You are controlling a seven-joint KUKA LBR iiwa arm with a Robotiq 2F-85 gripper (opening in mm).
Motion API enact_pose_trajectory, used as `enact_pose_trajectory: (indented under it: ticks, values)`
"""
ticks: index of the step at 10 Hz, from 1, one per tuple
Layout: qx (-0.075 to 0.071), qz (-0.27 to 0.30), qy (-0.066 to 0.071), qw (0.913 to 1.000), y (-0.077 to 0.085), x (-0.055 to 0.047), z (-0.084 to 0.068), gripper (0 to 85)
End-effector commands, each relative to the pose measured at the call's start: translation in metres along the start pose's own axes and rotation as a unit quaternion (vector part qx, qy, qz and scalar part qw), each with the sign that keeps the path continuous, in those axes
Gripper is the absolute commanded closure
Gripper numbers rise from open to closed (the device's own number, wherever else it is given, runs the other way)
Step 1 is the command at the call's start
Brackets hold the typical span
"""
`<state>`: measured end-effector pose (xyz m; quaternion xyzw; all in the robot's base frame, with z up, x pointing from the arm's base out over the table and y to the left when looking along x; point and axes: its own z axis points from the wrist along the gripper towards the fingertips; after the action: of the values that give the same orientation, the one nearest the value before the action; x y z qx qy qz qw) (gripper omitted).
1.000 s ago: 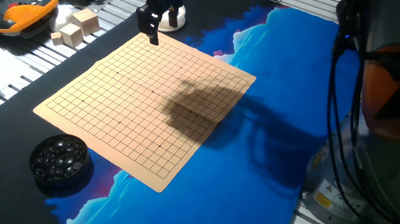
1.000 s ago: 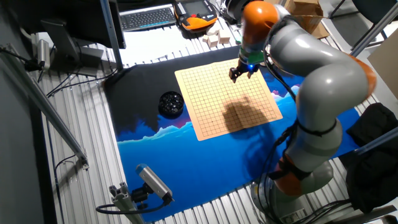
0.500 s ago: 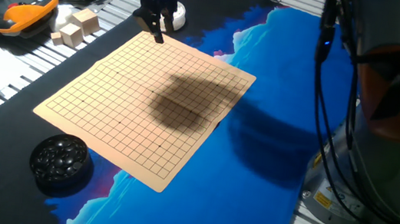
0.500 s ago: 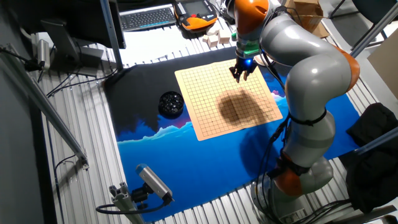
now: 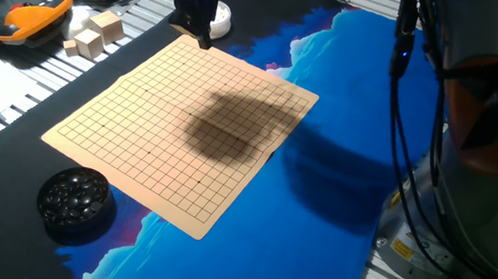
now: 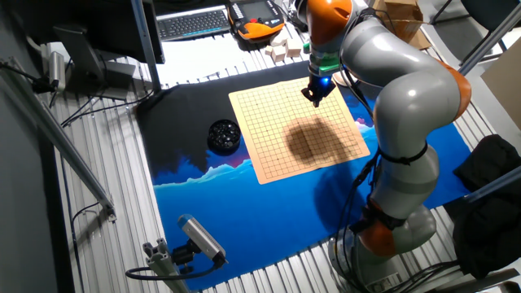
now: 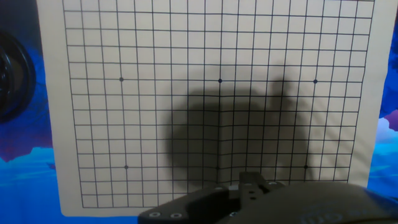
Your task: Play the first move as black on the 3-4 point in the upper right corner of the Go board
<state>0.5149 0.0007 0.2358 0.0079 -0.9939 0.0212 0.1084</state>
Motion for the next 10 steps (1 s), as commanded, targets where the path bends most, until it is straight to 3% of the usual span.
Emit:
enact_pose_trajectory:
  ticks: [1,10]
  values:
    - [0.000,0.000,0.000,1.0000,0.0000,0.0000,0.0000,85.0]
    - [-0.003,0.003,-0.005,1.0000,-0.0003,0.0006,0.0004,85.0]
